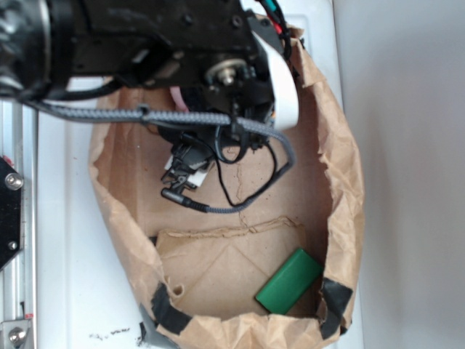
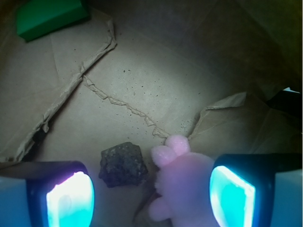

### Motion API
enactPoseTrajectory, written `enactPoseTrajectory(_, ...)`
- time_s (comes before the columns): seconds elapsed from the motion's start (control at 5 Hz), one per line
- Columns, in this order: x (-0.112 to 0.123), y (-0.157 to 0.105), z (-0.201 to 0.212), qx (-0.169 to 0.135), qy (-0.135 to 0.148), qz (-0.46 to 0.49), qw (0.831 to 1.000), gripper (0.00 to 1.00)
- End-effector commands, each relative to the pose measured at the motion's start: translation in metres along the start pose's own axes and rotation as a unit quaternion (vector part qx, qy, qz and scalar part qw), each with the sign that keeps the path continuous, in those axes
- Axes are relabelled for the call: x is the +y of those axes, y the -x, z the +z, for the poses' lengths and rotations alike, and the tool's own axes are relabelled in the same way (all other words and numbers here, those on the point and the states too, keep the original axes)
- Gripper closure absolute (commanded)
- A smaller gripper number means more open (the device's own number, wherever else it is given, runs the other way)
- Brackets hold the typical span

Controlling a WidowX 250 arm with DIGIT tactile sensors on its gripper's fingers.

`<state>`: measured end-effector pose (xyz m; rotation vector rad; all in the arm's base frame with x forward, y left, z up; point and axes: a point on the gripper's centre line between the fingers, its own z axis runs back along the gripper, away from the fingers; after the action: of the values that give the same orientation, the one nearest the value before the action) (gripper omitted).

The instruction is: Grab the pink bunny.

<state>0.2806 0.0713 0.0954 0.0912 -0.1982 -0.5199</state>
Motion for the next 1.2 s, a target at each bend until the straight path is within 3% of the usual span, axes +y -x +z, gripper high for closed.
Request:
enactPoseTrajectory(0.0, -0.008, -0.004, 0.007, -0.002, -0.02, -0.063, 0.998, 0.0)
enactPoseTrajectory(0.2, -0.016, -0.001, 0.006, -0.001, -0.023, -0.096, 0.995, 0.0)
enactPoseTrajectory(0.6, -0.024, 0.0, 0.001, -0.001, -0.059, -0.102, 0.993, 0.0)
enactPoseTrajectory(1.0, -0.022, 0.001, 0.005, -0.013, -0.052, -0.097, 0.994, 0.0)
